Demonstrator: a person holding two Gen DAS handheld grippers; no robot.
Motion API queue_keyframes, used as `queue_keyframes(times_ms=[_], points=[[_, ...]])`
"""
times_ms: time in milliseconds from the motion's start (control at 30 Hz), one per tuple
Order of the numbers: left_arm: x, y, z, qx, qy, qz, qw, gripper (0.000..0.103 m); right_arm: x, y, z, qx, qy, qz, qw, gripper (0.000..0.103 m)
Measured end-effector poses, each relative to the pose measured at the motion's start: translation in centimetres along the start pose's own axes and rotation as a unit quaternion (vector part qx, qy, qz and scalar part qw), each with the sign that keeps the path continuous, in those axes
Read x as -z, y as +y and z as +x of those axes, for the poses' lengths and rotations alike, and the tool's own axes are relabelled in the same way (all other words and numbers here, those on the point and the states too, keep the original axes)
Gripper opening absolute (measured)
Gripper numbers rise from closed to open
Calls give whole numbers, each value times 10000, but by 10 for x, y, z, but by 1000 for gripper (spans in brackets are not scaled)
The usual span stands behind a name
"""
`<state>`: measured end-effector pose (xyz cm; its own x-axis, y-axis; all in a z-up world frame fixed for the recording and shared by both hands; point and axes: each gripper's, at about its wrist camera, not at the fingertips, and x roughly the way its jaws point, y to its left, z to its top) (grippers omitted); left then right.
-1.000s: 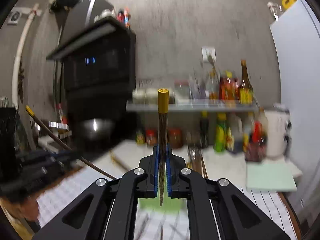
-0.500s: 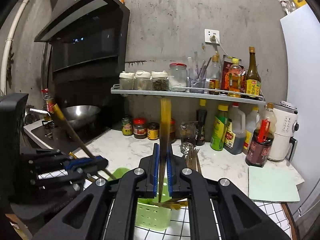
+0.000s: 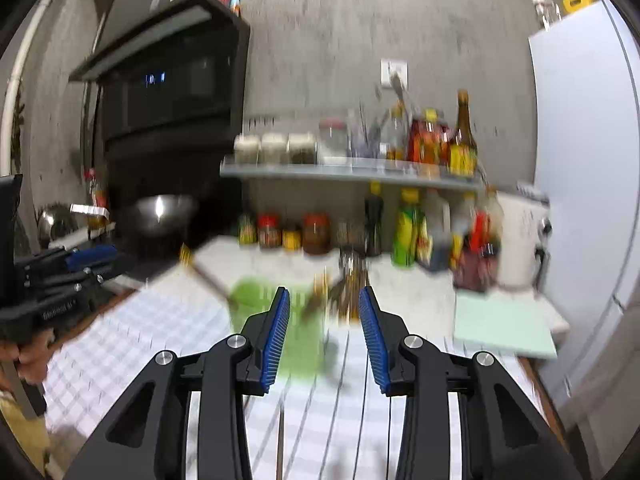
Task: Organize utensils
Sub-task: 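Drop the chopsticks into the green holder by opening both grippers, then bring both grippers down over the last two chopstick tips on the mat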
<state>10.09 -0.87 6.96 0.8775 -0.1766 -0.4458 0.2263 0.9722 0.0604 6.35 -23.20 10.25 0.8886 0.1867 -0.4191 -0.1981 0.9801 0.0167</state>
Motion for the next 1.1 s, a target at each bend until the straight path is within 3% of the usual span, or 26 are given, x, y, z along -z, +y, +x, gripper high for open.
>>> queue_keyframes(times_ms=[133,333,467,733,933,1000,1100], points=[[68,-3,-4,-57,882,-12,9961,37,58,-1,-13,-25,671,75,9977,38],[139,-26,-7,514,1783,-108,9826,37,130,-5,-23,-17,1472,396,9883,38],[153,-44,-1,877,2022,-9,9754,37,155,-3,-19,-144,1752,578,9827,38],[159,-87,19,1572,2241,143,9617,37,177,15,-3,-510,2055,372,9766,38],[163,-103,36,1596,2393,289,9573,36,183,21,7,-603,2127,210,9750,37],[164,-105,39,1540,2364,334,9588,32,185,24,11,-607,2153,126,9746,29],[164,-104,40,1405,2336,427,9612,18,187,30,16,-612,2152,-51,9746,18]])
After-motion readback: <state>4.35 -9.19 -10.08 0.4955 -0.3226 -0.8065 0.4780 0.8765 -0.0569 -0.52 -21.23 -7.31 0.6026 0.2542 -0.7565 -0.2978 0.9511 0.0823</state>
